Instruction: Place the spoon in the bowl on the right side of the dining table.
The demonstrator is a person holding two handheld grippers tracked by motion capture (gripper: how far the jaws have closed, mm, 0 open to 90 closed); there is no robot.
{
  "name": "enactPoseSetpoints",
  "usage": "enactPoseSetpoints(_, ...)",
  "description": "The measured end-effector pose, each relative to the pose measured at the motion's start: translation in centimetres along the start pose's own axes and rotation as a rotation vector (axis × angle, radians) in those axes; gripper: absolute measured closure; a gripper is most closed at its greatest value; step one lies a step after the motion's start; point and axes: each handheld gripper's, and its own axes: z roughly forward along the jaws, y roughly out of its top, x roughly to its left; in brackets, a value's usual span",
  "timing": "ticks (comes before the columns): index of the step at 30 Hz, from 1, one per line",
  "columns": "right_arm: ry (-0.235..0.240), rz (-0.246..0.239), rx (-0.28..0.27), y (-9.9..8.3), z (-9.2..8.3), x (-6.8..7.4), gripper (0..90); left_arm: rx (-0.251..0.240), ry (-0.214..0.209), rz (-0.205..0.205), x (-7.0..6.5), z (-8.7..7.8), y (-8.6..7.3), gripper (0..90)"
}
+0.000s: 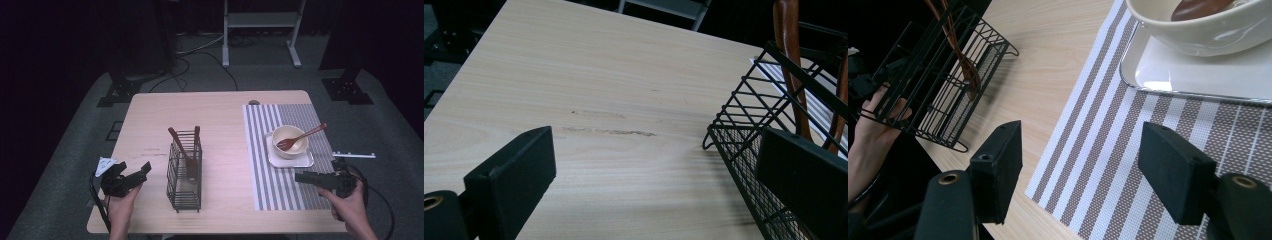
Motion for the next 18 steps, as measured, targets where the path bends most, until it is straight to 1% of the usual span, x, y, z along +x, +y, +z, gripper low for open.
enactPoseSetpoints(11,0.008,-0.022,0.020,-0.71,0.62,0.58,32.4,-0.002,-0.001,-0.003,0.00,0.02,0.01,2.2)
enactPoseSetpoints(13,0.009,-0.020,0.026,-0.81,0.70,0.70,32.3,-0.003,-0.001,-0.004,0.00,0.02,0.01,2.2)
enactPoseSetpoints(18,0.011,-0.027,0.026,-0.95,0.76,0.81,32.3,0.001,-0.002,-0.002,-0.03,0.03,0.01,2.2)
